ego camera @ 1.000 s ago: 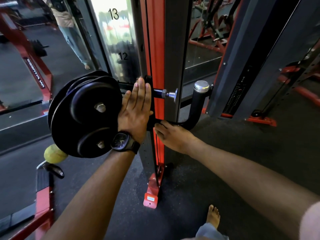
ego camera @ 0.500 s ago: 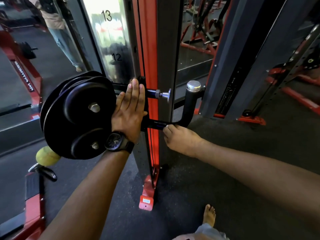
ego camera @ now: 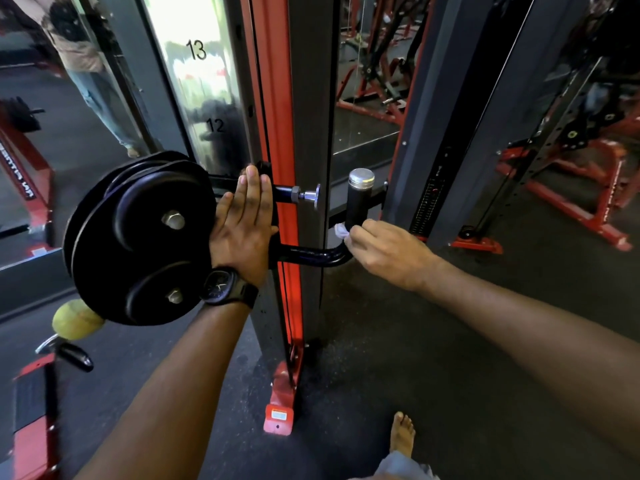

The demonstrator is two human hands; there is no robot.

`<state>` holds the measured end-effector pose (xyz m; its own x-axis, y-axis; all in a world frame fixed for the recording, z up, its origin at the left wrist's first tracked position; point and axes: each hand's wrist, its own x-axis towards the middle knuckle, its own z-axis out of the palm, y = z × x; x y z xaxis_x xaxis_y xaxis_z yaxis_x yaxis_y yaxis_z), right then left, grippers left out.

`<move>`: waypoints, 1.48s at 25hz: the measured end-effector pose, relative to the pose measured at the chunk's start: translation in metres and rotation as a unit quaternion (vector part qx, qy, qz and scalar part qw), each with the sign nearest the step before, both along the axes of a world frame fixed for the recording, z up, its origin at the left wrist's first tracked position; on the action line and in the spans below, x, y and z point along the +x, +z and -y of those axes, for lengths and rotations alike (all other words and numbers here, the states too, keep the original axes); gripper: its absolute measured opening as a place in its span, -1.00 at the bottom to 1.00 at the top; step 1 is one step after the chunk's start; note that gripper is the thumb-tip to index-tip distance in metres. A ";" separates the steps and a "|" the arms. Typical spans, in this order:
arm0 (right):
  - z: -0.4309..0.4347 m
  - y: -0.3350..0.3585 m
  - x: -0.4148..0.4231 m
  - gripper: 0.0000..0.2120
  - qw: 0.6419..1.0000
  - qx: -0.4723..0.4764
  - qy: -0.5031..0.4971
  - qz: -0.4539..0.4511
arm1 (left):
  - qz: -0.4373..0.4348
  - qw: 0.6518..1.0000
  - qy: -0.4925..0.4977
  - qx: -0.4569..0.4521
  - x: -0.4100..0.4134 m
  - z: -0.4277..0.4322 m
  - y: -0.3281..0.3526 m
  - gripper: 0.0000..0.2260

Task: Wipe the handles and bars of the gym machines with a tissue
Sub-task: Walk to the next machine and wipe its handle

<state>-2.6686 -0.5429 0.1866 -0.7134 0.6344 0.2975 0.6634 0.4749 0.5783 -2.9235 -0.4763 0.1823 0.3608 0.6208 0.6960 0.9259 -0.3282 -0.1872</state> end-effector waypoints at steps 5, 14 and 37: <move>-0.007 0.013 0.002 -0.73 0.998 0.047 0.022 -0.035 | -0.003 1.000 -0.003 -0.010 -0.002 0.000 0.001 -0.16; -0.005 0.025 -0.007 -0.61 0.993 0.072 -0.012 -0.098 | 0.001 1.000 -0.019 -0.025 -0.003 0.002 0.004 -0.17; 0.002 -0.033 -0.089 -0.81 0.823 -0.244 -0.035 -0.512 | 0.002 0.987 0.061 -0.151 -0.005 0.075 -0.026 -0.48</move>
